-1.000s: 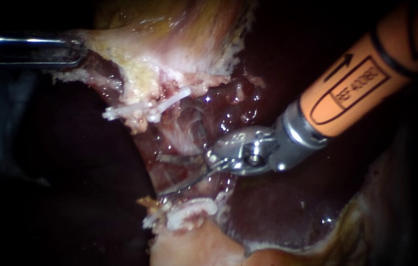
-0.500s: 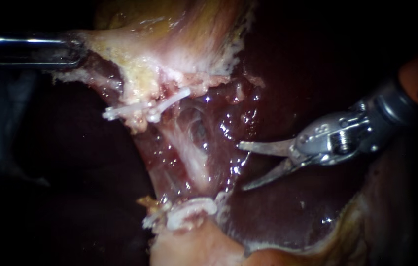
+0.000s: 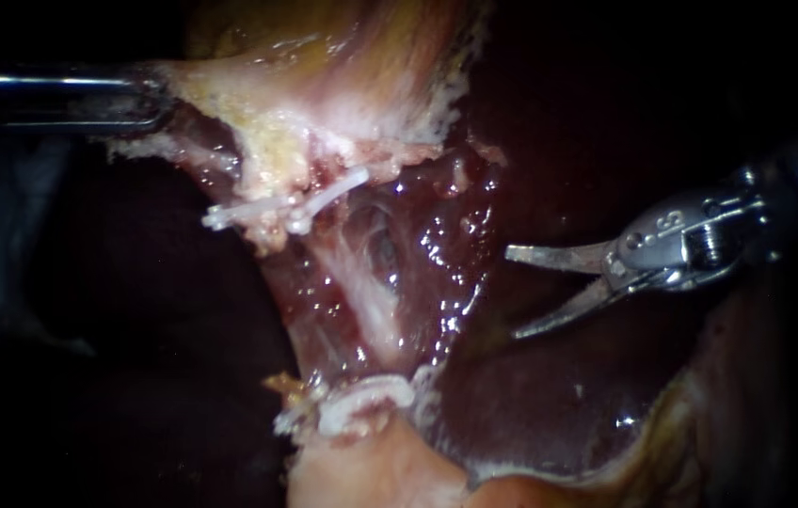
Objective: Go back from the cut right tube
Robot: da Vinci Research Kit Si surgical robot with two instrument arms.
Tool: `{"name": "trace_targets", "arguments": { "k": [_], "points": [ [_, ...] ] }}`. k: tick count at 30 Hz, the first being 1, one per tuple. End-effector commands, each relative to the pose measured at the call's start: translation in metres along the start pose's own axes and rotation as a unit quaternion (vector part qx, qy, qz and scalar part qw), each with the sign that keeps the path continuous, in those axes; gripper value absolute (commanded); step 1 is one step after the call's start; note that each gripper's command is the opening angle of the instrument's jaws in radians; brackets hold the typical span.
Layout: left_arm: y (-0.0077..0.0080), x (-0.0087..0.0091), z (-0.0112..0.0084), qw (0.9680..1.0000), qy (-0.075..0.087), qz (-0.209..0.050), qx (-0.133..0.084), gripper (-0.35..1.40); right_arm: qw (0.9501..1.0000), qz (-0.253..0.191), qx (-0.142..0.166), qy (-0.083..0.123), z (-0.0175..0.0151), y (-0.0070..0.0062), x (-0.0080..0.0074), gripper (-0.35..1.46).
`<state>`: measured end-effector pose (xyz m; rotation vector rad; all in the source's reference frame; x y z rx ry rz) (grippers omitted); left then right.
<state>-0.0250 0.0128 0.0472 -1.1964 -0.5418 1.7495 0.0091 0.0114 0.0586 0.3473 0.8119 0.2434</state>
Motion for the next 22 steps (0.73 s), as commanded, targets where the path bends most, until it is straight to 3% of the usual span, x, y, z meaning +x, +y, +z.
{"name": "trace_targets", "arguments": {
  "k": [1,10,22],
  "points": [
    [0.0,-0.0002,0.0004,1.0,0.0,0.0,-0.001,-0.35,1.0,0.0,0.0,0.0,0.0,0.0,0.0,1.45],
    [-0.0005,-0.0019,0.0044,0.9999,-0.011,0.006,-0.006,-0.35,1.0,0.0,0.0,0.0,0.0,0.0,0.0,1.45],
    [-0.0007,-0.002,0.0047,0.9999,-0.014,0.006,-0.006,-0.35,1.0,0.0,0.0,0.0,0.0,0.0,-0.0001,1.45]
  ]
}}
